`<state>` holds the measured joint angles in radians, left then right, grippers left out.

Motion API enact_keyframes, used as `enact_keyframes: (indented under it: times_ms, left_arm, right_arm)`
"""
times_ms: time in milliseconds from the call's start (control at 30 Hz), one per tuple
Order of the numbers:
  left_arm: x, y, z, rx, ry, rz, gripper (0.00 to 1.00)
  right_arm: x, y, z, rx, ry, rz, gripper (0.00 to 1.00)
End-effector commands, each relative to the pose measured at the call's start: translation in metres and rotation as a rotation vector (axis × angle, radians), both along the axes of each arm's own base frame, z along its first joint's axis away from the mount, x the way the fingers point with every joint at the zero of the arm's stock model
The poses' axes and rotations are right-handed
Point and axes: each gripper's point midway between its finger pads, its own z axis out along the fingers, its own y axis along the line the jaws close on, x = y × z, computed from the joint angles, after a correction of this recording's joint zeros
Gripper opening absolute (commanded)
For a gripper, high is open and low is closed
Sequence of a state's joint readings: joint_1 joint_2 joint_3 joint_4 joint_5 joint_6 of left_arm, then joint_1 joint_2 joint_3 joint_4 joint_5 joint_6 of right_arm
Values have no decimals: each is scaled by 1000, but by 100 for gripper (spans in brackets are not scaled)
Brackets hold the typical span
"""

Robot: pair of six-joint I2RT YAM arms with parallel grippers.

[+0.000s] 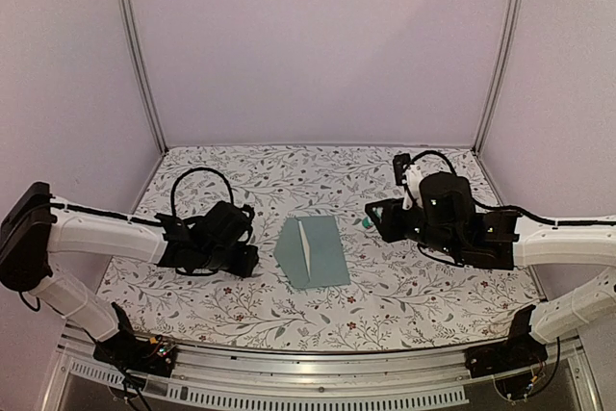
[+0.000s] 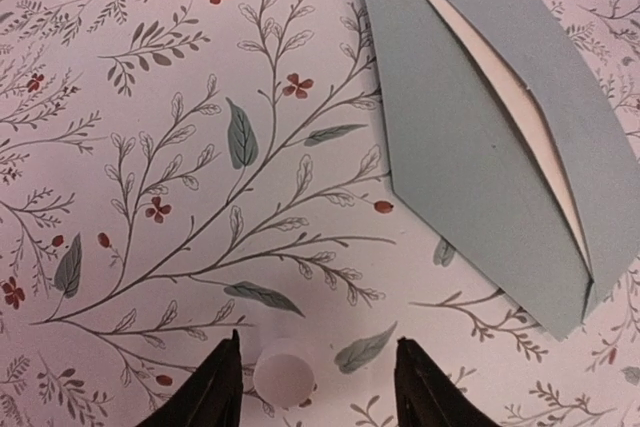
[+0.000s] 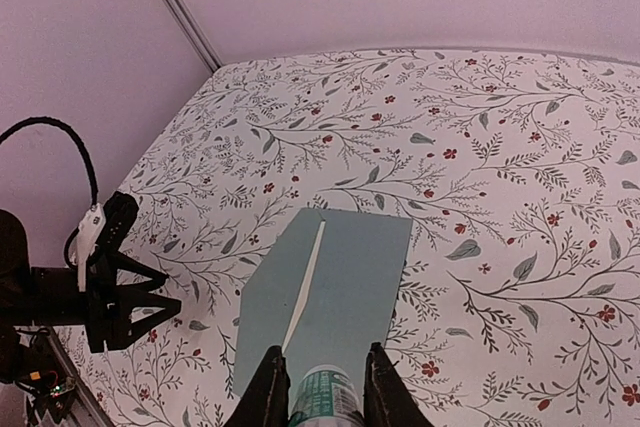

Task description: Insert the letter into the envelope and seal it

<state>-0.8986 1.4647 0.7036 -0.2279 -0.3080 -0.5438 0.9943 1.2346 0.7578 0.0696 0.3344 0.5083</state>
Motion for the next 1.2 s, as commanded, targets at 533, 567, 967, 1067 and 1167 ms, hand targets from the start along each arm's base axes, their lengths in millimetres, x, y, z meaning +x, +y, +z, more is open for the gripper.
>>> enact_keyframes:
  times_ms: [533, 567, 967, 1067, 1167]
  left_arm:
    - [-4, 14, -29, 42, 33, 13, 35]
    - [-3, 14, -31, 43, 36, 13, 33]
    - [-1, 14, -27, 24, 33, 19, 16]
    - [2, 4, -7, -33, -3, -8, 15]
    - [5, -22, 32, -180, -72, -90, 14]
  right_arm:
    - [2, 4, 4, 14, -9, 5, 0]
    - [2, 4, 4, 13, -10, 4, 0]
    - [3, 3, 3, 13, -6, -2, 0]
    - [0, 8, 7, 39, -6, 21, 0]
    - [-4, 14, 18, 96, -16, 58, 0]
